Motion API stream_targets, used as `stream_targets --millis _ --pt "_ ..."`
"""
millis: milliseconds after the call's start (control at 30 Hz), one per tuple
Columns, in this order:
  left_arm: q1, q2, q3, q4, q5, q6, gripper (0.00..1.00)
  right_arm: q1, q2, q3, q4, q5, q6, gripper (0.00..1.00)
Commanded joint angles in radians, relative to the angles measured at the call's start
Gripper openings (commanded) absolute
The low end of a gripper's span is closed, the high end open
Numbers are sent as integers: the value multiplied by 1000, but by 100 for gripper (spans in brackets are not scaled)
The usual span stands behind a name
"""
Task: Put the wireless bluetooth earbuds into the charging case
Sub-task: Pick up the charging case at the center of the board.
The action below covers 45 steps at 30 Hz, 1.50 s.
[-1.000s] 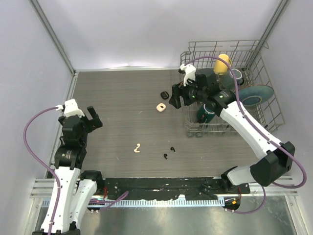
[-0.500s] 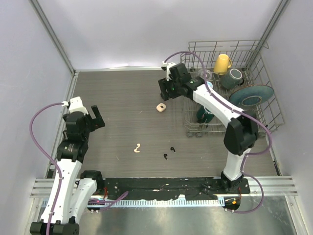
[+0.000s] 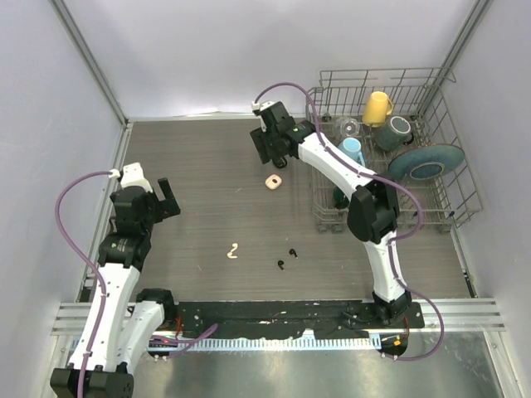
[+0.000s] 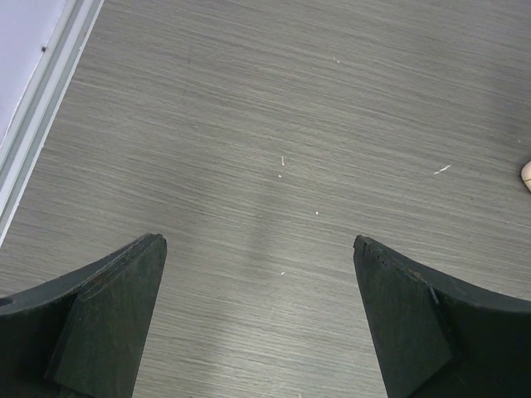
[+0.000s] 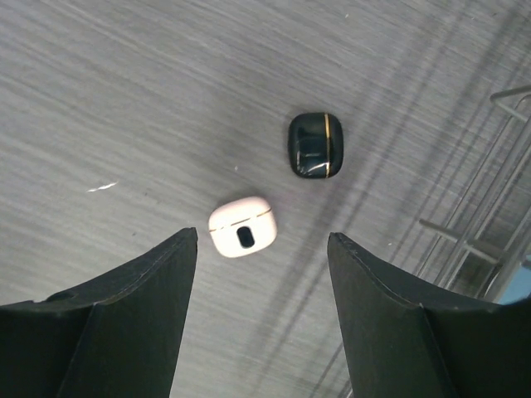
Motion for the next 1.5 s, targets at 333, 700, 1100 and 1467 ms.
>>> stream_targets --millis 333,700,1100,1467 --pt "0 73 22 14 12 11 100 -74 134 171 -60 -7 -63 69" --pt "-3 102 29 8 14 10 100 -93 248 232 -80 -76 -54 66" --pt "-4 105 28 11 11 13 100 -93 322 280 -76 -37 -42 66" --pt "-3 101 26 12 7 13 100 -102 346 292 -54 -73 -42 67"
